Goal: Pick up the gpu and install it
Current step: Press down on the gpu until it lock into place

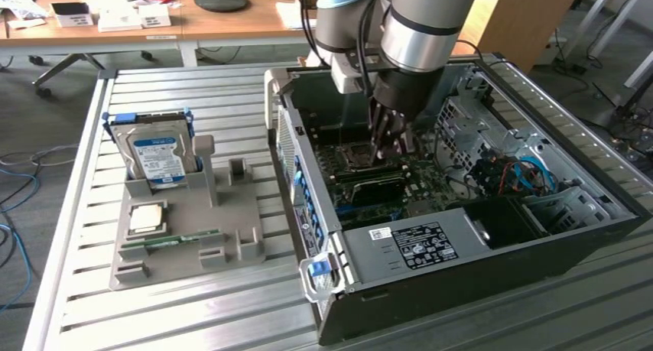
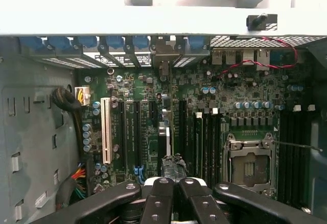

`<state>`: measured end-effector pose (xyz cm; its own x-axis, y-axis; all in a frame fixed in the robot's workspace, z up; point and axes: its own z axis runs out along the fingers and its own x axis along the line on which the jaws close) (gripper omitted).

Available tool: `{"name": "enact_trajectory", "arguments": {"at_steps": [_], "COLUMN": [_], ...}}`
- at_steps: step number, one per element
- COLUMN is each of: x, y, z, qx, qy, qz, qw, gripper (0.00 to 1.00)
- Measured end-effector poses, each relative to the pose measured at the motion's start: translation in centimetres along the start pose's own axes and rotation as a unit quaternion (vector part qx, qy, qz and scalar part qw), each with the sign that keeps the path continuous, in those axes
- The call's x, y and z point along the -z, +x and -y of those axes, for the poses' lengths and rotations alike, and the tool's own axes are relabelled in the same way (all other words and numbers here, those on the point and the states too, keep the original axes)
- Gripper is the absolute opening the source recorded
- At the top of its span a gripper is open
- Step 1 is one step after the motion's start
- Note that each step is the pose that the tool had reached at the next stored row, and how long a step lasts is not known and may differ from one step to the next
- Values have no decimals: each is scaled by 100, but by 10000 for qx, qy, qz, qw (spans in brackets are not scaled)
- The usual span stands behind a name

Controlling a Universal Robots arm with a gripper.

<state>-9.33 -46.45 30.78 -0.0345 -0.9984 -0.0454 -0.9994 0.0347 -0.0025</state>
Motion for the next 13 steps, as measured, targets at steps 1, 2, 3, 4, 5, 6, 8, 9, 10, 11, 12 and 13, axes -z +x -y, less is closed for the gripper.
{"name": "enact_trajectory", "arguments": {"at_steps": [1,2,3,4,5,6,8,9,10,11,12,13], "x": [-11,-21,-30,-38,-42,-42,-42,-43,-43,-43,-43,-44], "y": [0,1,1,2,2,2,2,2,2,2,2,2], "z": [0,0,0,0,0,0,0,0,0,0,0,1], "qx": [0,0,0,0,0,0,0,0,0,0,0,0], "qy": [0,0,0,0,0,0,0,0,0,0,0,0], "qz": [0,0,0,1,0,-1,-1,0,0,0,0,0], "qw": [10000,10000,10000,10000,10000,10000,10000,10000,10000,10000,10000,10000], "gripper": [11,11,11,11,11,11,11,11,11,11,11,11]}}
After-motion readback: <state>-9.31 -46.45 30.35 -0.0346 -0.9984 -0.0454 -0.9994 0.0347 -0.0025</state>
